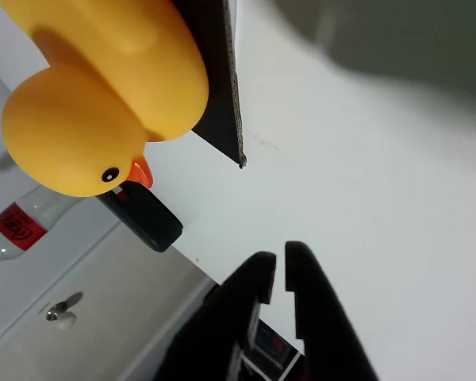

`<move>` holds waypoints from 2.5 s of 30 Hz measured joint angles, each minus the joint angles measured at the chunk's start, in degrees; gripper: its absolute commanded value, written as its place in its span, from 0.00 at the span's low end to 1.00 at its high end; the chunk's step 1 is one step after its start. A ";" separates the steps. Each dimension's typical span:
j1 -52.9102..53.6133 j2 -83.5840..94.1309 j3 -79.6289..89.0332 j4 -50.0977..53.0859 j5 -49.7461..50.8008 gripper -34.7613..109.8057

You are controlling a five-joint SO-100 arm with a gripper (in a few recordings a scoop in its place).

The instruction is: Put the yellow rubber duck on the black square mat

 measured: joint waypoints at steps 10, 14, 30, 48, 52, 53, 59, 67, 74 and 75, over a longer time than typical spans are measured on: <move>0.00 0.00 0.00 0.00 0.00 0.25; 0.00 0.09 0.00 0.00 0.00 0.25; 0.00 30.67 14.68 0.00 0.00 0.25; 0.00 34.01 15.03 0.00 -0.09 0.24; 0.00 34.01 15.03 0.00 -0.35 0.25; 0.00 34.01 15.03 0.00 -0.44 0.25; 0.00 34.01 15.03 0.00 0.00 0.25; 0.00 34.01 15.03 0.00 -0.35 0.25; 0.00 34.01 15.03 0.00 0.00 0.24; 0.00 34.01 15.03 0.00 0.00 0.24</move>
